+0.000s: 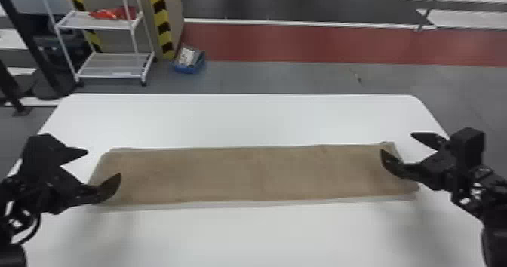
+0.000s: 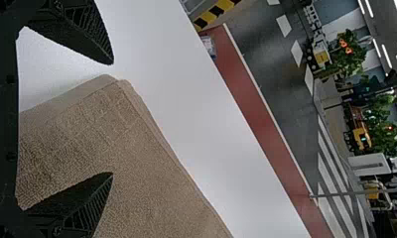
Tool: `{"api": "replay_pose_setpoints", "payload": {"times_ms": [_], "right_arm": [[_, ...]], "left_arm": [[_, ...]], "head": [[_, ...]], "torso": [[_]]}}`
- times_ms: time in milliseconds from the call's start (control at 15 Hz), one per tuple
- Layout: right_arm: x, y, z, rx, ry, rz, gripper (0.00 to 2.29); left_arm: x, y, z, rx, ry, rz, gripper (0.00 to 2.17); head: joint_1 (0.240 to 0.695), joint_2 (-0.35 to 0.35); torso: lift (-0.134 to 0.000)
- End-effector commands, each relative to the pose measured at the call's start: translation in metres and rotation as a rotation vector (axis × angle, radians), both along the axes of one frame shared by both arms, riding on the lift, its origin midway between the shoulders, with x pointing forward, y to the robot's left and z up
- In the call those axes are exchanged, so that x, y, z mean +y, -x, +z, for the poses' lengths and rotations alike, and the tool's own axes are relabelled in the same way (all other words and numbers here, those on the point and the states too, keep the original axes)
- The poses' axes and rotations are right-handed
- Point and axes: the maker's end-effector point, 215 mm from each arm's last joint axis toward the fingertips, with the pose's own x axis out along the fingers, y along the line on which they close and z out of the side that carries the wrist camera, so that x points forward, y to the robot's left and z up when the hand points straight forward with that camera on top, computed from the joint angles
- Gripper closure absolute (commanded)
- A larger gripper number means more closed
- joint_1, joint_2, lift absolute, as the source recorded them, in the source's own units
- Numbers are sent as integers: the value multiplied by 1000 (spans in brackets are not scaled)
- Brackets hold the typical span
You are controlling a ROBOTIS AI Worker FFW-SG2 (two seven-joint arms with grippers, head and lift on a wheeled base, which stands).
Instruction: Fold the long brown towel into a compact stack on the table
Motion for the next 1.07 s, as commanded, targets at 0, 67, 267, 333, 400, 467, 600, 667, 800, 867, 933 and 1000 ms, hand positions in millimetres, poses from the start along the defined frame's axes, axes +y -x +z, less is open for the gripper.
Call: {"api": "replay_pose_setpoints", "payload": {"times_ms": [0,67,267,333,400,467,600,667,800,867,933,1000], "right_arm": [[0,0,0,0,0,0,56],[0,0,1,-2,-1,0,56],[2,-1,1,-3,-2,2,56],[2,-1,1,-3,-4,2,56],[2,0,2,-5,-3,2,60],[2,-1,4,-9,-1,3,60],[2,0,4,-8,-2,2,60],[1,0,4,-9,-2,1,60],[1,1,3,-8,-1,2,60],[1,2,2,-7,-1,2,60],[1,2,2,-9,-1,2,60],[1,3,2,-11,-1,4,60]], "left_arm": [[1,0,0,0,-1,2,87],[2,1,0,0,-1,4,87],[4,1,0,6,5,11,87],[4,3,-3,17,21,13,87],[3,3,-3,19,24,12,87],[3,3,-3,19,24,12,87],[5,4,-5,28,29,19,87],[5,5,-6,29,29,22,87],[8,6,-12,57,45,44,87],[10,6,-15,76,62,59,83],[14,7,-18,102,81,82,83],[15,7,-21,131,104,94,80]], "head": [[695,-43],[695,-43],[695,-41],[695,-40],[695,-39],[695,-39],[695,-38],[695,-38],[695,-38],[695,-36],[695,-35],[695,-34]], "torso": [[-124],[-124],[-124],[-124],[-124],[-124],[-124],[-124],[-124],[-124],[-124],[-124]]}}
